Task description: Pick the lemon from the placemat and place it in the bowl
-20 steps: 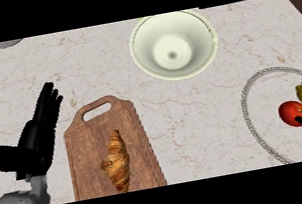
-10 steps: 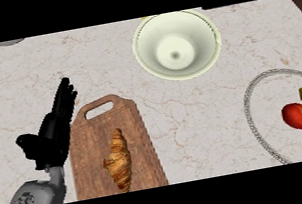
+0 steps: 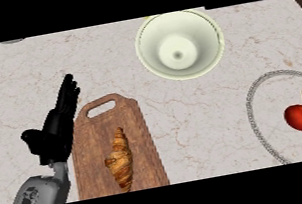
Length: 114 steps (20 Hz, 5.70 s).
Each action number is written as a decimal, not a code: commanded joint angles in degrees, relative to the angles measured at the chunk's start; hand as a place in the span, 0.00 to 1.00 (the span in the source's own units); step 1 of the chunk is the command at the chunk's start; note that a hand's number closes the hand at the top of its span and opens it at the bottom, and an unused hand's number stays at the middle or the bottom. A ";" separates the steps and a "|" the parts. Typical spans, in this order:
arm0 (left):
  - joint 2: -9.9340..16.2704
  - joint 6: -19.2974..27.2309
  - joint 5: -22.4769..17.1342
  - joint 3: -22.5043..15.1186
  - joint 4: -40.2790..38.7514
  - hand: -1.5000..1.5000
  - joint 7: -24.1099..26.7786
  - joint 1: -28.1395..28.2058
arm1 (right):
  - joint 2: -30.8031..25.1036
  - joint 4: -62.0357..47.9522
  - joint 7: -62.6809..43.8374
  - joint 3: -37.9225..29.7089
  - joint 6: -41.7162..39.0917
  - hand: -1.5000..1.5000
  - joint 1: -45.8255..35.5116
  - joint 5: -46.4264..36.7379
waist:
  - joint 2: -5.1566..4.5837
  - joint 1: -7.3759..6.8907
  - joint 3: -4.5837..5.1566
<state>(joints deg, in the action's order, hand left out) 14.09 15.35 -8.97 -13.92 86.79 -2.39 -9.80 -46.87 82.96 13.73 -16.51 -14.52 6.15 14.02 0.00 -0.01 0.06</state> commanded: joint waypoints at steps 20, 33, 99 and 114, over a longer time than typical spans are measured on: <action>-3.81 -4.48 4.36 4.36 -0.43 0.50 0.11 1.67 | 3.79 -13.94 4.61 -0.88 -15.33 0.00 -1.66 -10.36 | 0.07 0.29 -0.06; -5.68 -7.07 6.87 6.27 6.29 0.50 -4.92 3.84 | 9.96 -16.33 0.06 -2.76 -18.82 0.00 -6.63 -12.71 | 0.05 -0.06 -0.06; -9.43 -10.89 10.96 11.60 -1.05 0.50 -1.52 0.44 | 46.85 12.85 -38.88 49.51 26.98 1.00 -44.14 -45.83 | 0.78 0.23 0.13; -10.21 -11.99 11.51 9.59 3.66 0.50 -1.72 3.54 | 46.58 -2.70 -53.75 37.22 24.44 1.00 -66.94 -45.95 | -0.12 -0.95 -0.03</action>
<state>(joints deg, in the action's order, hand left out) 3.78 4.09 2.72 -3.70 88.15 -4.06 -7.97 -0.08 88.55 -44.05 25.54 10.79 -58.22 -32.40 0.09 -0.65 0.06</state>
